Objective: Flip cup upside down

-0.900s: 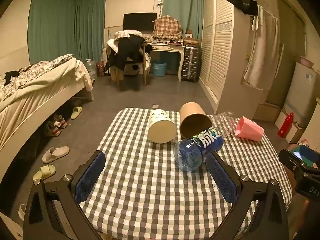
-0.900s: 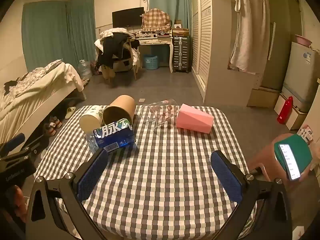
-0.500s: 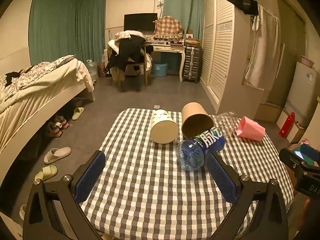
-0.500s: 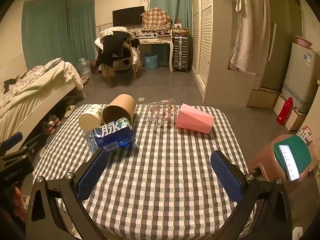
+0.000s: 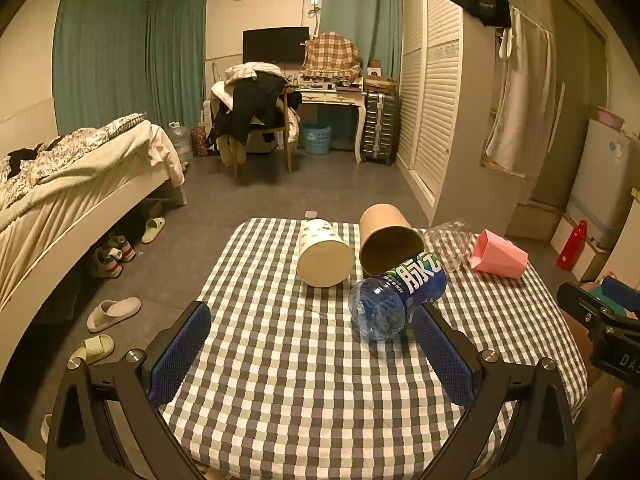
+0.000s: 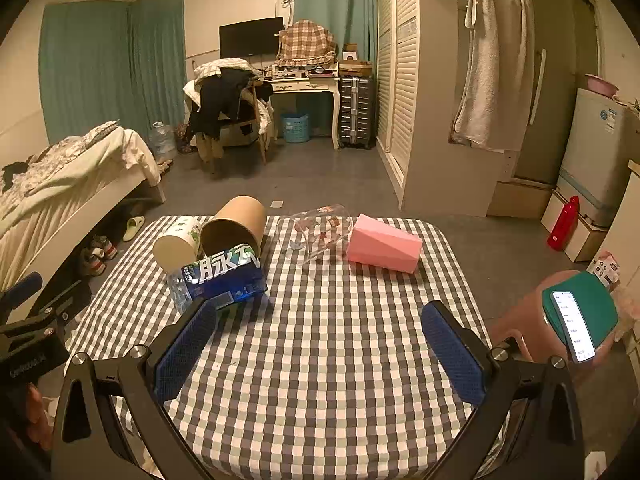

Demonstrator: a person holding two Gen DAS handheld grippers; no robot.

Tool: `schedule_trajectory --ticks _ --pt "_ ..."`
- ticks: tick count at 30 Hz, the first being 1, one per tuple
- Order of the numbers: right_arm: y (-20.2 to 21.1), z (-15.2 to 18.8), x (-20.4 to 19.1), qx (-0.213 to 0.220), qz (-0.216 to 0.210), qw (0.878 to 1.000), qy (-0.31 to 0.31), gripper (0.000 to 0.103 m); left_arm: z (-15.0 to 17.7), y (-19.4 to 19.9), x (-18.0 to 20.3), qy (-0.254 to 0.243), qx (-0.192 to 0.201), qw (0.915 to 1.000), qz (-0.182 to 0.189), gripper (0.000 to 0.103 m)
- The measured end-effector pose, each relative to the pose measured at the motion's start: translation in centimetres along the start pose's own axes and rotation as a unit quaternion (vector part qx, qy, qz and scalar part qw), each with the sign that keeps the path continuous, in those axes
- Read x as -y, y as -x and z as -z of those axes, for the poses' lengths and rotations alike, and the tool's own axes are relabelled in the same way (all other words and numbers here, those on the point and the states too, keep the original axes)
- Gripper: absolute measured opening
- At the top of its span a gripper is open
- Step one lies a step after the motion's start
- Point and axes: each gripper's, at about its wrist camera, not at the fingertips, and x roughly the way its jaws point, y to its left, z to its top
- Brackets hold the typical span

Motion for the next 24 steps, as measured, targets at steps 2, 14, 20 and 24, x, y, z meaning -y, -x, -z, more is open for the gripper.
schedule_trajectory --ticks 2,14,20,24 --pt "-0.1 0.05 -0.05 -0.001 0.001 1.0 0.0 0.103 0.02 0.0 0.07 0.0 0.0 1.0 0.0 0.103" --pt "-0.7 0.21 -0.53 -0.007 -0.002 1.0 0.003 0.103 0.4 -0.41 0.09 -0.005 -0.001 1.0 0.0 0.103" --pt "-0.53 0.25 -0.66 -0.005 -0.004 1.0 0.006 0.103 0.61 -0.51 0.06 -0.008 -0.002 1.0 0.001 0.103" --pt "-0.48 0.27 -0.71 -0.006 -0.004 1.0 0.005 0.103 0.57 -0.47 0.05 -0.005 -0.003 1.0 0.001 0.103"
